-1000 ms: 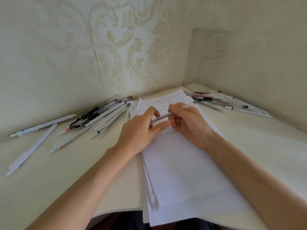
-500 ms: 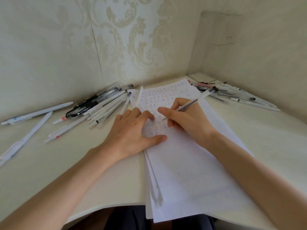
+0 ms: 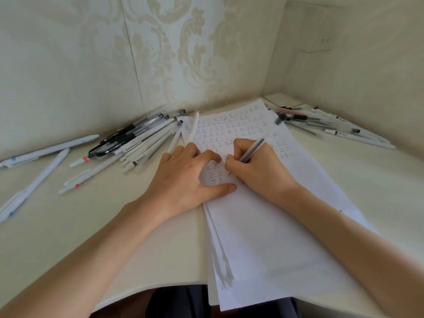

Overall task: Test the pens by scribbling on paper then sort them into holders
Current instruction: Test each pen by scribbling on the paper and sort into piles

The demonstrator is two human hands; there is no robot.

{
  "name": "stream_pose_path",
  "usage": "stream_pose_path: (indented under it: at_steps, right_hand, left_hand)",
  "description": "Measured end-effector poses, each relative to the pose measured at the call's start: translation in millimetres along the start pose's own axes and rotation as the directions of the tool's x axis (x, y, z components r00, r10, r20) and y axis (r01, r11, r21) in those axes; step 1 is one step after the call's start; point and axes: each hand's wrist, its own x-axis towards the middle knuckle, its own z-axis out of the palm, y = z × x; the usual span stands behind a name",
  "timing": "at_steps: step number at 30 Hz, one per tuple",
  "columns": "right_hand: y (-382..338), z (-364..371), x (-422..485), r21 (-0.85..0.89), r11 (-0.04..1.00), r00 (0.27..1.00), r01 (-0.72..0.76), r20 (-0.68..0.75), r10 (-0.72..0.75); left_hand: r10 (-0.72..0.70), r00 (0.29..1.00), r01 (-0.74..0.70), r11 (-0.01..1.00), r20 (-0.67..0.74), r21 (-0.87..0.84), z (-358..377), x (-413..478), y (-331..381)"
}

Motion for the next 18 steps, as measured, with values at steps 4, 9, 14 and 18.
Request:
stream_pose_path:
  at_steps: [4,9,14,18]
  right_hand:
    - [1.3,-1.0,1.7,0.002,1.000,0.999,-0.022,-0.026,0.022]
    - [-0.2,-2.3,0.9,0.011,1.000,1.000,-0.001,-0.012,0.002]
    - [0.1,-1.2,-0.9,-0.031,0.999,1.000,0.029,0.009,-0.029]
    - [0.8,-2.2,-0.3,-0.028,0.999,1.000,0.018,0.005,-0.018]
  left_hand:
    - [-0.003,1.000,0.003,1.000,0.002,-0.008,-1.6,-1.4,1.3]
    - [-0.015,1.000,0.016,1.000,0.017,-0.027,-2.8,-1.2,3.5]
    - [-0.018,1.000,0.018,0.999,0.023,-0.030,-2.9,-0.7,3.0]
    - [-0.012,1.000,0.012,0.999,0.018,-0.037,-2.4,-0.3,2.8]
